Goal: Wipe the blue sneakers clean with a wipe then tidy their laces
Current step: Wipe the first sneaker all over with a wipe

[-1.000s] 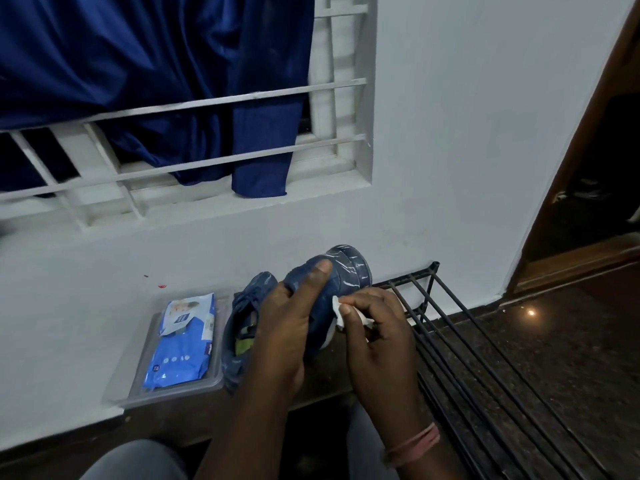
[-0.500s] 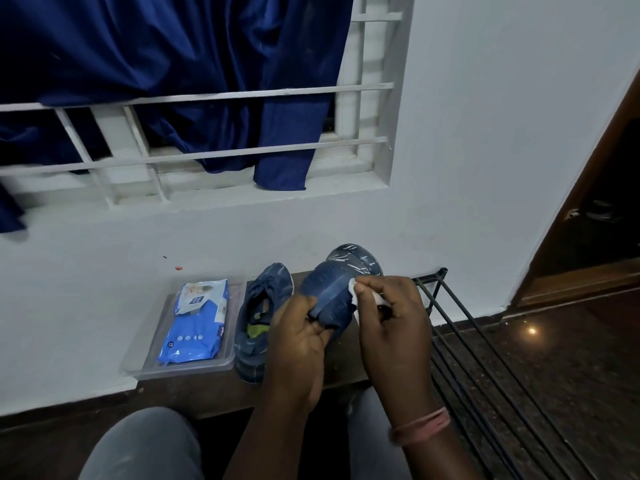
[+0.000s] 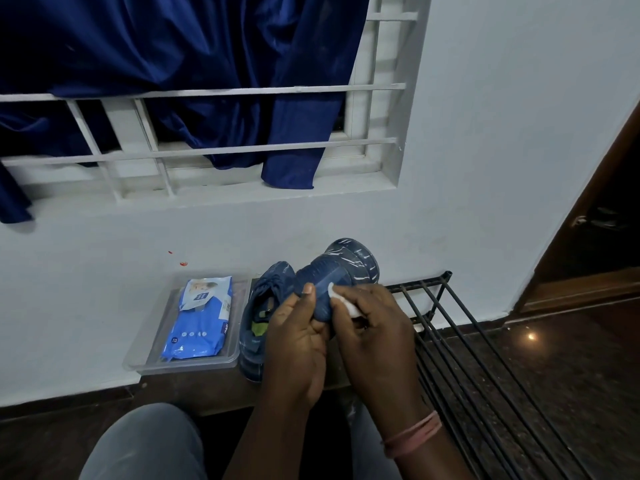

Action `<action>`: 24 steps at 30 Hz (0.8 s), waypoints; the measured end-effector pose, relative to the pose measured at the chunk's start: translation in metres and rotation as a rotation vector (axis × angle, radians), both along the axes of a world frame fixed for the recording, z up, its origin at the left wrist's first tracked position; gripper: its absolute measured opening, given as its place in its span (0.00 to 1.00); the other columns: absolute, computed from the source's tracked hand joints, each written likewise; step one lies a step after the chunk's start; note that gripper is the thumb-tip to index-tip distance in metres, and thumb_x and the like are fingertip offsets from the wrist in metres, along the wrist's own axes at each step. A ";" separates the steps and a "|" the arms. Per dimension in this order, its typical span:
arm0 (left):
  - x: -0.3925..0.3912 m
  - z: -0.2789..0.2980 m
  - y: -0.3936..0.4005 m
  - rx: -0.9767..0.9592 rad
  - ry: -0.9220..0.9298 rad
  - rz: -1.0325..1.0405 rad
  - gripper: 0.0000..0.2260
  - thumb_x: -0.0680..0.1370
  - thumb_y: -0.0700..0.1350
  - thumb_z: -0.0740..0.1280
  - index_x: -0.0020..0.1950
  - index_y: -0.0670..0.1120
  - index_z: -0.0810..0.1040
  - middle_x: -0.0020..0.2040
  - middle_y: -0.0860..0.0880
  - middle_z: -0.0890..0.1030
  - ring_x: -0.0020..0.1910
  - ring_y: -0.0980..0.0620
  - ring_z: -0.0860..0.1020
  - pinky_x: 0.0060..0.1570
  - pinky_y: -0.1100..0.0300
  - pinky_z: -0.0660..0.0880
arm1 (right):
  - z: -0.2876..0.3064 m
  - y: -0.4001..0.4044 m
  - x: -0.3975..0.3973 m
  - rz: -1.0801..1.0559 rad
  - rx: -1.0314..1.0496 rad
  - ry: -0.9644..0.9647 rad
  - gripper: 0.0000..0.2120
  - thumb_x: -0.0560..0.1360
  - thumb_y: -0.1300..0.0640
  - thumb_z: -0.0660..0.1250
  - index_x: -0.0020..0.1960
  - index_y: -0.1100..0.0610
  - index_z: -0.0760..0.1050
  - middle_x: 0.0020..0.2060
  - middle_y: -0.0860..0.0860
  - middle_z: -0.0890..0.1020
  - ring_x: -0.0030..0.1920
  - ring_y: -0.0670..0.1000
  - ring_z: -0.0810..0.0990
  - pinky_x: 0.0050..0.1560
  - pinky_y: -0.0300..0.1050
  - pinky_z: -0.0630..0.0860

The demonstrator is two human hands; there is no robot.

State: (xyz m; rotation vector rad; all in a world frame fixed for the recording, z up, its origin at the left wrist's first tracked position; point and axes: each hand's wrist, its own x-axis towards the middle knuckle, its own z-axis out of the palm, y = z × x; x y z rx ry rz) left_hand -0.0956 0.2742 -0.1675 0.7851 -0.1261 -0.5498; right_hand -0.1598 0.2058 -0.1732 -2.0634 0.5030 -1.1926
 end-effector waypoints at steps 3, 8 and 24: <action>0.002 0.002 -0.001 -0.024 0.031 -0.008 0.18 0.85 0.43 0.59 0.68 0.31 0.74 0.63 0.30 0.79 0.63 0.37 0.80 0.70 0.44 0.73 | 0.000 -0.006 0.002 -0.047 0.052 -0.068 0.08 0.76 0.61 0.73 0.52 0.51 0.85 0.47 0.43 0.82 0.50 0.41 0.81 0.51 0.40 0.78; -0.001 0.006 -0.003 -0.024 0.063 0.005 0.18 0.85 0.45 0.61 0.66 0.30 0.73 0.52 0.32 0.82 0.49 0.41 0.84 0.51 0.49 0.83 | 0.001 0.006 0.004 -0.002 -0.044 -0.007 0.09 0.77 0.61 0.72 0.53 0.51 0.85 0.46 0.46 0.81 0.47 0.39 0.79 0.49 0.31 0.74; -0.003 0.003 -0.007 -0.065 0.108 -0.034 0.18 0.85 0.45 0.60 0.69 0.34 0.72 0.52 0.33 0.82 0.49 0.42 0.84 0.50 0.50 0.83 | -0.003 0.004 0.000 0.073 -0.013 -0.005 0.09 0.76 0.61 0.74 0.52 0.49 0.86 0.46 0.44 0.81 0.48 0.39 0.81 0.49 0.31 0.75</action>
